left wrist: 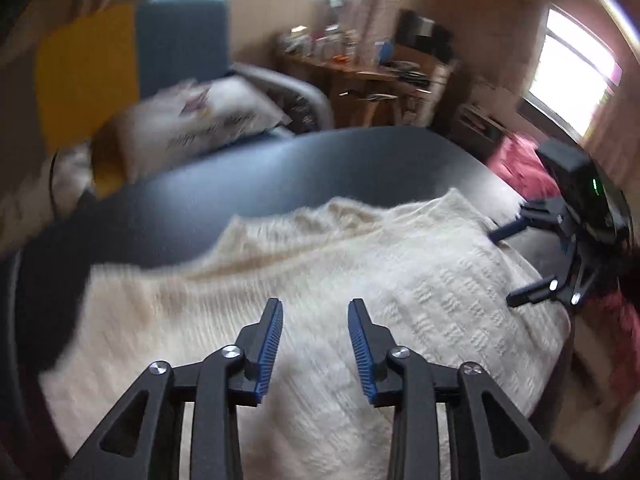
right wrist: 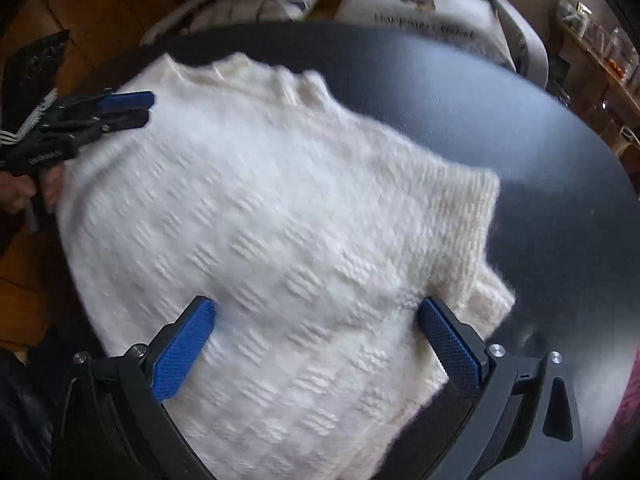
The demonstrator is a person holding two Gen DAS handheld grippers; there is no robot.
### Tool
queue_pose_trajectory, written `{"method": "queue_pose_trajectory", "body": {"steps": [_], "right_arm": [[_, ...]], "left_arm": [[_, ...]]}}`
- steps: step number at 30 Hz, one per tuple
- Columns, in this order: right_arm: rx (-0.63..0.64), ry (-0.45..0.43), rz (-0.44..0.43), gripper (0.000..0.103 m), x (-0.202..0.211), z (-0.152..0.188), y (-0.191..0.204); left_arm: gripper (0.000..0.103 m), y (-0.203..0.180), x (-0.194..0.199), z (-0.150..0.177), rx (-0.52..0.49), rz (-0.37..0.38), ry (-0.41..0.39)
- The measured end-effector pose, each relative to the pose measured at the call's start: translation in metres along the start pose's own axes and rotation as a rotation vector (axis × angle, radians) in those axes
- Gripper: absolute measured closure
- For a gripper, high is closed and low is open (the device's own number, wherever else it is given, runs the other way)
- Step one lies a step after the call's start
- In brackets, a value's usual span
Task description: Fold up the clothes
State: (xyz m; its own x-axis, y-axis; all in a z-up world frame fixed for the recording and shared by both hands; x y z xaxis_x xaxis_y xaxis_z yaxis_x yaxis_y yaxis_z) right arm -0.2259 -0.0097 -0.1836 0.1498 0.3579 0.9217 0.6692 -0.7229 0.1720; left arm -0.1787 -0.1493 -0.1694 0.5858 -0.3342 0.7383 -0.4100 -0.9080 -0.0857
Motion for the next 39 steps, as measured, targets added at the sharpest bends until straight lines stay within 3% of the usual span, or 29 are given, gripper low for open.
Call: {"method": "queue_pose_trajectory", "body": {"steps": [4,7,9,13,17,18,21,27,32,36,39], "right_arm": [[0.042,-0.032,-0.051,0.0,0.007,-0.011,0.022],[0.072,-0.021,-0.056,0.0,0.005,0.005,0.013],[0.103,-0.016,-0.055,0.0,0.004,0.015,0.016],[0.104,-0.023,-0.083,0.0,-0.003,0.032,0.0],[0.08,-0.034,-0.115,0.0,-0.001,0.041,-0.014],[0.082,-0.037,-0.113,0.0,0.0,0.041,-0.014],[0.076,-0.057,-0.085,0.0,-0.005,0.036,-0.01],[0.052,-0.115,-0.046,0.0,-0.016,0.016,-0.012],[0.002,-0.078,0.034,0.0,-0.03,0.022,-0.022],[-0.029,-0.087,0.022,0.0,-0.033,0.031,-0.023],[-0.037,-0.081,0.016,0.0,-0.029,0.029,-0.022]], "left_arm": [[0.06,-0.01,-0.009,-0.02,-0.229,0.088,0.037],[0.059,-0.01,-0.034,-0.025,-0.355,0.116,0.15],[0.059,-0.005,-0.052,-0.023,-0.378,0.164,0.228],[0.059,0.003,-0.075,-0.021,-0.358,0.239,0.306],[0.06,0.008,-0.082,-0.022,-0.299,0.301,0.317],[0.061,0.007,-0.082,-0.021,-0.292,0.298,0.313],[0.098,0.004,-0.074,-0.019,-0.293,0.282,0.284],[0.099,0.001,-0.038,-0.027,-0.262,0.197,0.099],[0.098,0.019,-0.072,-0.02,-0.2,0.079,0.161],[0.097,0.015,-0.076,-0.018,-0.206,0.059,0.152],[0.09,0.016,-0.066,-0.022,-0.177,0.055,0.137]]}}
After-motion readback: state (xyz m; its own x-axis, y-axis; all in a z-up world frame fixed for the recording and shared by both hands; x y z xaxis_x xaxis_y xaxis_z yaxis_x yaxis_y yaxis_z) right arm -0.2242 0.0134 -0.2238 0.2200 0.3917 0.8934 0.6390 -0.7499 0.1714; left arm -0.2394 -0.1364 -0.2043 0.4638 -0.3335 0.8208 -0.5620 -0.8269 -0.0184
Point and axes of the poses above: each gripper's, at about its wrist camera, not at the fingertips, and x roughly against the way its jaws point, y to its left, z to its underside, the point moved 6 cm from there along -x, roughly the way its jaws point, and after that the axes turned 4 degrees about -x, right-handed, at the moved point
